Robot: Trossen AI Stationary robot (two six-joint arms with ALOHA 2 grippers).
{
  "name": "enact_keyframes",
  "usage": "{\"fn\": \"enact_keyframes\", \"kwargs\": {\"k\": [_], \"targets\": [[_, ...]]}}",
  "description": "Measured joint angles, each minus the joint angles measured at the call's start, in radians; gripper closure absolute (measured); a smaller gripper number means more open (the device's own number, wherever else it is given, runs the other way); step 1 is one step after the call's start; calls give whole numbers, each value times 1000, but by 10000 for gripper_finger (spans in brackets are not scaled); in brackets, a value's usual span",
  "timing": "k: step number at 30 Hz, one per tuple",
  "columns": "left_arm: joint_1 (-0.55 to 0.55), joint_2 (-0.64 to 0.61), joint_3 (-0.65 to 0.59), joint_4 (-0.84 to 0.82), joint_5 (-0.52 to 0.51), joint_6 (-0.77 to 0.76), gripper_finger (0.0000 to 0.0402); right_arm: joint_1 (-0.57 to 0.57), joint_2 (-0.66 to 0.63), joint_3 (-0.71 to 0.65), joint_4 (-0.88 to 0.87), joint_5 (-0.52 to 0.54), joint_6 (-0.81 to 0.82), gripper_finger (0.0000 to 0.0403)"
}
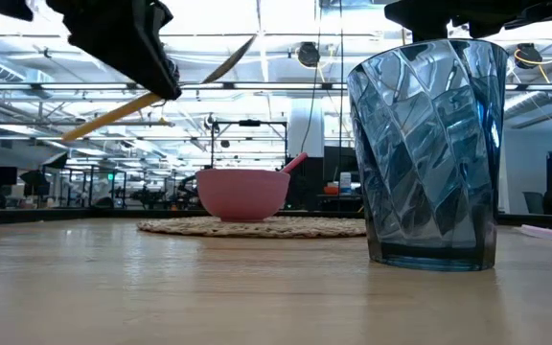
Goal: Pick & Place Utensil
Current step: Put the orange spoon into the pink bowl on the woven mat
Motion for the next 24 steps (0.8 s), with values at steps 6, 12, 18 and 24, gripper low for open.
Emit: {"fn": "enact_keyframes", "kwargs": {"k": [6,12,18,24], "targets": [[46,-6,0,4,-62,54,364,0,0,0,0,0,0,227],[116,-6,0,5,-106,115,356,0,0,0,0,0,0,227],[196,-6,0,27,-109,200,366,0,0,0,0,0,-1,227],[286,-6,0,64,-109,279,351,0,0,0,0,0,-3,227]]}}
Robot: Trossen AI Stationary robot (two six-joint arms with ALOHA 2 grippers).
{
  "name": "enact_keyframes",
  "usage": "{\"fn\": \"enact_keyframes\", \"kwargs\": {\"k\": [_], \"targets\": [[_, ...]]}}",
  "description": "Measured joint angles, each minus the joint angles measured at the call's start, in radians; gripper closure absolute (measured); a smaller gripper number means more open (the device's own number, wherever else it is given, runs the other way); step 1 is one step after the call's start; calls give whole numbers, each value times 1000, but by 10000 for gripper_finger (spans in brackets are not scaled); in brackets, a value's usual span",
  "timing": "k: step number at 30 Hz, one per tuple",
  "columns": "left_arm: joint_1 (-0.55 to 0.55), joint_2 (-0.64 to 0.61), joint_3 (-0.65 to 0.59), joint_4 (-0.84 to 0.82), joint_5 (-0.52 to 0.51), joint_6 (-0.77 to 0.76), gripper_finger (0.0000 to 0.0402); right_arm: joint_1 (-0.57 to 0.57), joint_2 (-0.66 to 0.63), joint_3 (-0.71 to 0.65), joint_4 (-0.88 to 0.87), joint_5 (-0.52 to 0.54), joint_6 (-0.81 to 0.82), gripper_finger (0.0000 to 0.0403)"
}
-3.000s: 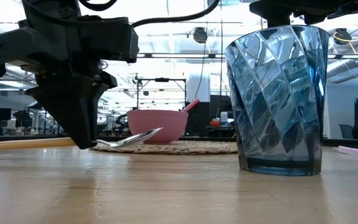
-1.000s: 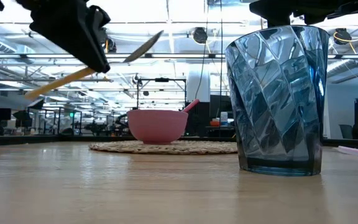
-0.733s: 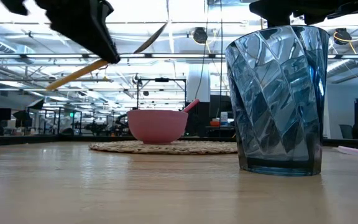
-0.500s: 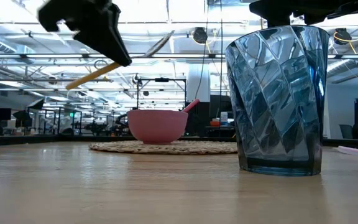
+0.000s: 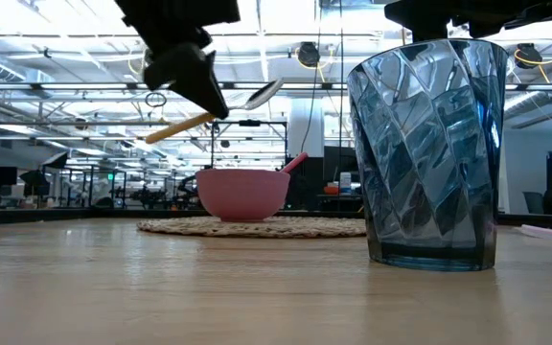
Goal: Pick & Place Utensil
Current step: Put the orange spoon into the pink bowl on the woven mat
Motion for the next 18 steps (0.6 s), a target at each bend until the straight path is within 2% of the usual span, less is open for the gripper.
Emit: {"fn": "enact_keyframes", "kwargs": {"k": [5,9,15,18], "targets": [[65,0,0,88,2,107,367,0,0,0,-1,0,-5,227],[119,0,0,109,-1,165,359,0,0,0,-10,0,-5,227],[176,0,0,9,-109,244,361,0,0,0,-18,0,1,227],[196,0,0,-39,-128,279,368,0,0,0,-22,0,2,227]]}}
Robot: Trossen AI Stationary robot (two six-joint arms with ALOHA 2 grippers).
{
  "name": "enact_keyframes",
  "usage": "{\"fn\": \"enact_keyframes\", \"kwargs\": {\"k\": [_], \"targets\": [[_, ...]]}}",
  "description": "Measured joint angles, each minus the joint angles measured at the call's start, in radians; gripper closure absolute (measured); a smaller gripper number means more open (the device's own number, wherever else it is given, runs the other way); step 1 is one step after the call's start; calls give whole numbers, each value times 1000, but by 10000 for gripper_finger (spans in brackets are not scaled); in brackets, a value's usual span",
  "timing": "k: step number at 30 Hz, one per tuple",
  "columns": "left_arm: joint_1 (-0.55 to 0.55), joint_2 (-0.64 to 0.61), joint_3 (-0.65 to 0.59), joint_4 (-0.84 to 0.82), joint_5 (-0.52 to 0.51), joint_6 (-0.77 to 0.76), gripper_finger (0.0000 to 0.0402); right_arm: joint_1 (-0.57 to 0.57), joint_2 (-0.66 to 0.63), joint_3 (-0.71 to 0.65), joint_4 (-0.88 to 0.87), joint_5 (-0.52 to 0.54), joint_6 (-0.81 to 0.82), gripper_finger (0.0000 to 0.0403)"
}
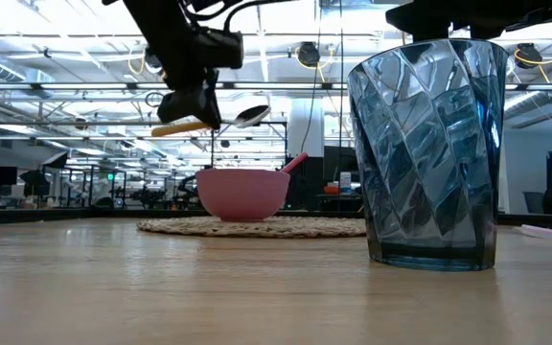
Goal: Pick & Place Utensil
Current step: Put the orange spoon into the pink bowl on the woven mat
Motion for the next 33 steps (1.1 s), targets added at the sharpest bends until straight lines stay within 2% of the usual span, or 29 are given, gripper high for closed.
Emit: {"fn": "enact_keyframes", "kwargs": {"k": [7,16,20,28,33], "targets": [[35,0,0,-25,-37,92,353,0,0,0,0,0,-1,227],[70,0,0,-18,-54,270,367,0,0,0,0,0,-1,227],[86,0,0,8,-88,350,352,0,0,0,0,0,-1,227],[94,18,-1,94,-84,543,368,0,0,0,-1,0,0,227],[103,31,-1,107,-85,603,357,0,0,0,-5,0,2,227]]}}
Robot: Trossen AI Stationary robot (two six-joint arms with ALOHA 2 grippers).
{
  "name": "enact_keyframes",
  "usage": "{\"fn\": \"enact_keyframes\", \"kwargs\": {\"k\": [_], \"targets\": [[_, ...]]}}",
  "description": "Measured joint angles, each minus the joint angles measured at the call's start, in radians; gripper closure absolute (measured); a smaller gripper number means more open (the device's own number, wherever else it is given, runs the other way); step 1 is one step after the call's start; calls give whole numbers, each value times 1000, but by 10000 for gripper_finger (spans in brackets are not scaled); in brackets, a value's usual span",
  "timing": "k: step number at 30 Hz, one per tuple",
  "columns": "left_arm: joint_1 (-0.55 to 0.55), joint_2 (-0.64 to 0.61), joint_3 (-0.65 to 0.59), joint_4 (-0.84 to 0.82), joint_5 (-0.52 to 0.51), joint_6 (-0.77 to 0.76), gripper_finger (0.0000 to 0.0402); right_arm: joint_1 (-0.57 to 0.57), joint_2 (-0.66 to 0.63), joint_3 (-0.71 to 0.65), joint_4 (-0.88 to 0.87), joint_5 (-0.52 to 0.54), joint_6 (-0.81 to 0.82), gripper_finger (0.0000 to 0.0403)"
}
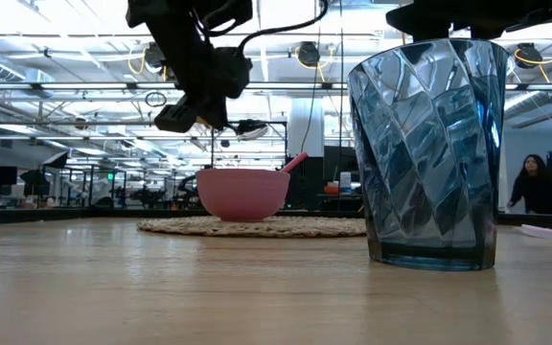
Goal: Pick & Place Utensil
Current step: Put the orange spoon into the pink bowl on the woven mat
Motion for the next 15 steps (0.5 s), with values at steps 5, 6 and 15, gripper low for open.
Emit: {"fn": "enact_keyframes", "kwargs": {"k": [5,6,15], "targets": [[4,36,1,4,-1,46,360,0,0,0,-15,0,3,227],[4,41,1,8,-2,54,363,0,0,0,-21,0,6,227],[3,98,19,22,-20,128,353,0,0,0,-47,0,26,227]]}}
